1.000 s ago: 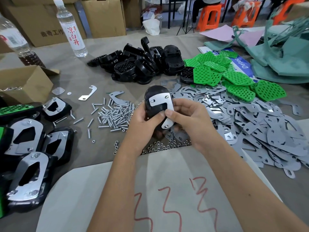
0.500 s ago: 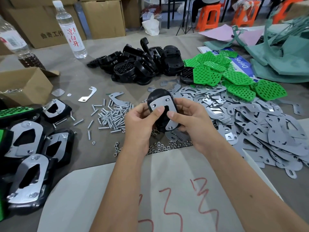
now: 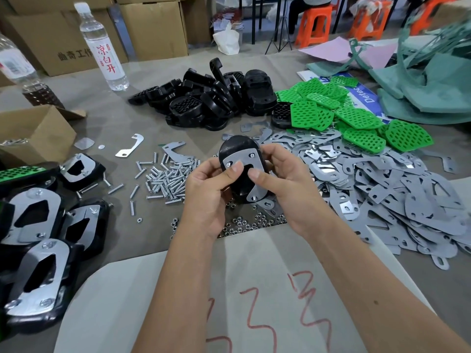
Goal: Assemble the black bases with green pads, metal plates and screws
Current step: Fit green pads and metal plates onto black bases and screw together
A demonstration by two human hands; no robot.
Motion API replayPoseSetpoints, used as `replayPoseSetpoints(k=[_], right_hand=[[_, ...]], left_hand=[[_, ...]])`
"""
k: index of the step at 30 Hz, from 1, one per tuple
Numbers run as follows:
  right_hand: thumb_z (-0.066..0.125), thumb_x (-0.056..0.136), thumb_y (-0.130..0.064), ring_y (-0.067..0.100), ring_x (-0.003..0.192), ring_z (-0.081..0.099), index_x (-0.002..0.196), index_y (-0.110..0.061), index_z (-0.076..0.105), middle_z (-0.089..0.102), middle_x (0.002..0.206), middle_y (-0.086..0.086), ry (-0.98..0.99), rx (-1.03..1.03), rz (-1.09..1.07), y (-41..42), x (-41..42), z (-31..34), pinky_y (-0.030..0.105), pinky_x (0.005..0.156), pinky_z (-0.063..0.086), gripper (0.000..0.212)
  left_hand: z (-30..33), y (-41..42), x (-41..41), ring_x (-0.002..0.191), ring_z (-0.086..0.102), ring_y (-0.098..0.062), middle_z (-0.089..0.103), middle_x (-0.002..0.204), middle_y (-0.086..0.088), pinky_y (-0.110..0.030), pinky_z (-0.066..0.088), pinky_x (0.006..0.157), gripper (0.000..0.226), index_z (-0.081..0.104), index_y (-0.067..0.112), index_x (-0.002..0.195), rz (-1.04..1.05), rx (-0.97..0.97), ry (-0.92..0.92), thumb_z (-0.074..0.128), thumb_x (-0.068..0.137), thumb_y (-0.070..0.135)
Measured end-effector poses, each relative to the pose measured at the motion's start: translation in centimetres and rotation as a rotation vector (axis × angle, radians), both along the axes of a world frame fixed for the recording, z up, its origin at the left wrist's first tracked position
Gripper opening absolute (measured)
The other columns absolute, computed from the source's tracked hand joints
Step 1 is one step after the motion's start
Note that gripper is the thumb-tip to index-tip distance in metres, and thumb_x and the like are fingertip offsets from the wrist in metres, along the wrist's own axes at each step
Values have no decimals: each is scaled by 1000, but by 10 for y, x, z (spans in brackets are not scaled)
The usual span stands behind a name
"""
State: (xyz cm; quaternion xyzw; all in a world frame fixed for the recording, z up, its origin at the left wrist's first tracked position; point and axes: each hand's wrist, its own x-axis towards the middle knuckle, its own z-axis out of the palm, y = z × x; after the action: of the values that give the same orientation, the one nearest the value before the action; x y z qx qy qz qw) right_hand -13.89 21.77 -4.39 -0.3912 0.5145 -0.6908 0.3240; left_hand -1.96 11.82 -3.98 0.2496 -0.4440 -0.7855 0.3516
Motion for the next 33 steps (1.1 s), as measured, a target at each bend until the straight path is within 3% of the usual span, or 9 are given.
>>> replayPoseSetpoints(k=[4,10,16,19,22,24,27,29,33], right_hand=[[72,91,-13,17,97,65,114,-26,71,68,104,5,15,-30,5,2,-1,0,43,77,60,27],[73,93,-14,24,99,68,121,-24,68,72,115,13,89,69,21,4,-12,4,47,83,63,30],[67,95,4,44,98,74,130,-14,58,76,108,20,80,114,93,12,-29,2,58,88,61,40],[65,95,5,34,95,76,127,-7,55,75,108,18,-44,30,-28,12,-36,4,46,81,63,35],[66,93,-2,28,98,75,118,-10,56,71,113,14,-154,-15,-274,11,-46,3,39,77,61,28],[63,98,2,28,99,73,118,-11,55,69,117,14,-158,16,-387,9,-50,0,37,75,61,25],[63,99,2,29,105,72,121,-12,53,67,123,14,-126,59,-452,7,-48,-3,33,74,62,27],[63,99,0,22,103,72,116,-18,54,67,122,12,-68,65,-447,7,-45,-2,30,74,62,26],[62,99,-1,8,91,72,110,-25,54,67,118,7,-13,53,-427,7,-42,0,27,73,61,28]], left_hand=[[1,-3,0,85,74,-28,77,93,-12,-42,62,79,19,74,10,88,-33,-48,25,84,72,9],[1,3,-7,74,73,-23,76,85,-9,-34,60,64,18,74,11,86,82,-29,-5,83,70,13],[-2,6,-16,88,74,-19,80,94,-4,-37,60,79,12,82,24,89,210,-225,-46,84,77,20],[-3,5,-18,88,70,-12,77,93,9,-38,60,85,10,78,32,96,218,-503,-248,78,86,35],[-8,10,-21,93,62,-9,66,98,15,-36,55,84,27,71,34,98,145,-922,-722,80,81,52],[-9,17,-26,98,58,-16,60,100,9,-37,50,83,37,67,31,97,55,-1071,-926,85,75,56],[-6,20,-32,93,56,-21,53,98,4,-35,42,75,30,62,30,80,26,-1084,-1005,86,80,47],[-5,18,-30,87,55,-20,50,95,3,-32,37,72,31,59,29,69,17,-1079,-1016,84,84,39],[-2,13,-21,83,63,-20,62,85,4,-40,52,78,21,60,20,81,85,-1028,-952,78,90,14]])
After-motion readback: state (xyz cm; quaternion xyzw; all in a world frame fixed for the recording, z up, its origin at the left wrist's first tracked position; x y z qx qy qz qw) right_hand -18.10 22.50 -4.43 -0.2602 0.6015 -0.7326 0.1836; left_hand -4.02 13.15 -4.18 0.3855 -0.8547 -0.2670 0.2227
